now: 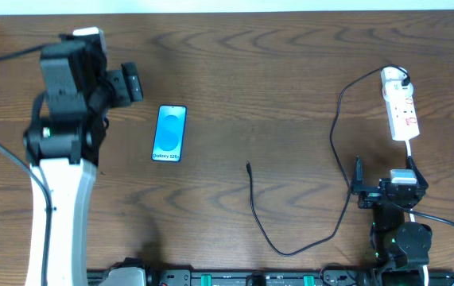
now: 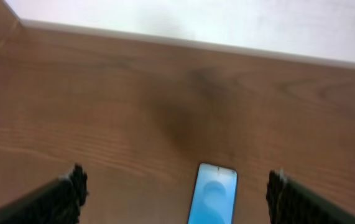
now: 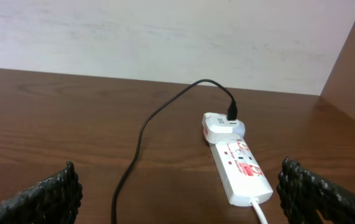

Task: Plug charger to phone and switch on socket
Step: 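Move the left gripper forward over the phone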

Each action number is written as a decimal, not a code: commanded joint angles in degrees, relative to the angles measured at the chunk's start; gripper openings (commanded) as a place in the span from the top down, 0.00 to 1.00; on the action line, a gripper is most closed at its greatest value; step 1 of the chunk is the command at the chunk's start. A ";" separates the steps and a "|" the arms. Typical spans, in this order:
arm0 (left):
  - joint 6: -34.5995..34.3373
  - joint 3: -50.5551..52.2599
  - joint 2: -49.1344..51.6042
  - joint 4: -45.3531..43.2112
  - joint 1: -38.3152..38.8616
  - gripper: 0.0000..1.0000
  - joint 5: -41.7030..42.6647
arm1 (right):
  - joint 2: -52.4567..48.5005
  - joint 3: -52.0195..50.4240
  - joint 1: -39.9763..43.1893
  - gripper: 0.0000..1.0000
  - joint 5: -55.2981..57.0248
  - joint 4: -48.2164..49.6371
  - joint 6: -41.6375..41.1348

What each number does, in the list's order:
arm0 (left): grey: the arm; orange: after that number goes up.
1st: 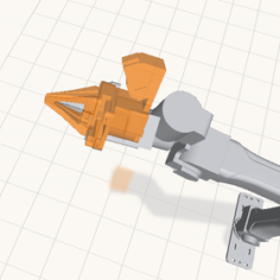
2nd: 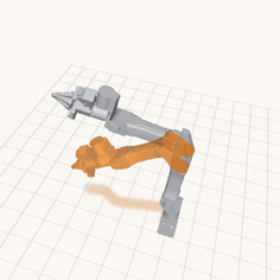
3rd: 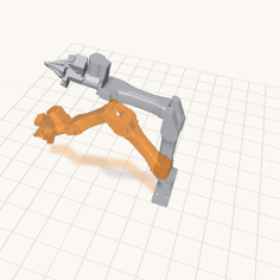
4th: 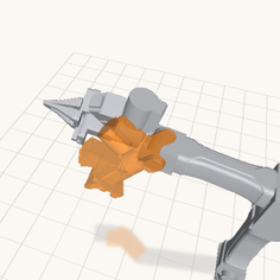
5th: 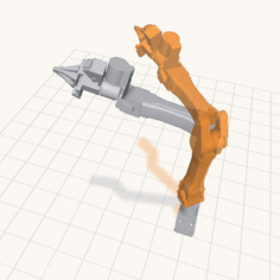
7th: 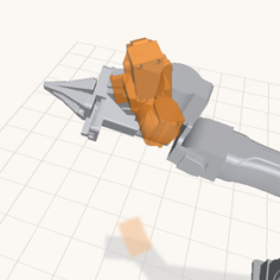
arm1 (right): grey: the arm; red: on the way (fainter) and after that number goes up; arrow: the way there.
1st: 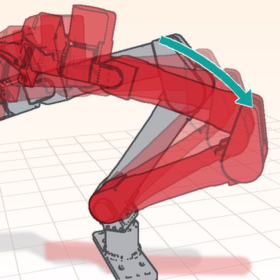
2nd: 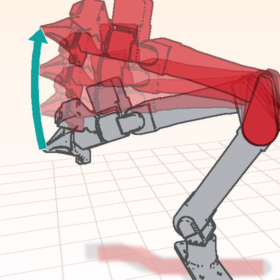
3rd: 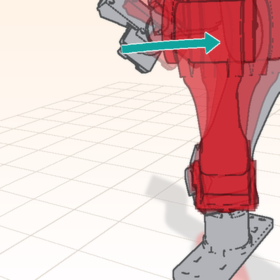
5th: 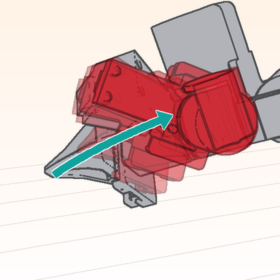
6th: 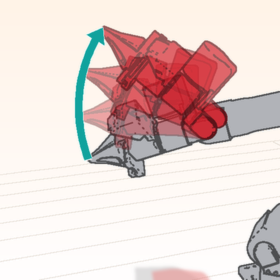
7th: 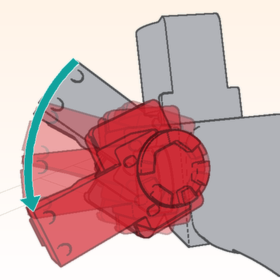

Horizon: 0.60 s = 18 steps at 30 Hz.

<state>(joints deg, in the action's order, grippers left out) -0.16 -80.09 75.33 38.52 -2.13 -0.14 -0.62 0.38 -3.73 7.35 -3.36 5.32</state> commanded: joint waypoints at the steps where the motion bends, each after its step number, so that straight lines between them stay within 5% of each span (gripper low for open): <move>1: 0.11 -7.98 5.95 4.57 1.07 0.07 -0.24 | 0.35 -0.07 -0.24 0.01 0.46 -0.26 0.74; 18: -2.27 -13.68 26.95 17.55 6.45 0.07 -0.26 | 0.35 -0.07 -0.24 0.01 0.46 -0.26 0.74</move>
<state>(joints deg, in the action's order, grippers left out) -1.67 -92.68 98.39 54.43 4.40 -0.14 -0.62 0.38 -3.73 7.35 -3.38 5.32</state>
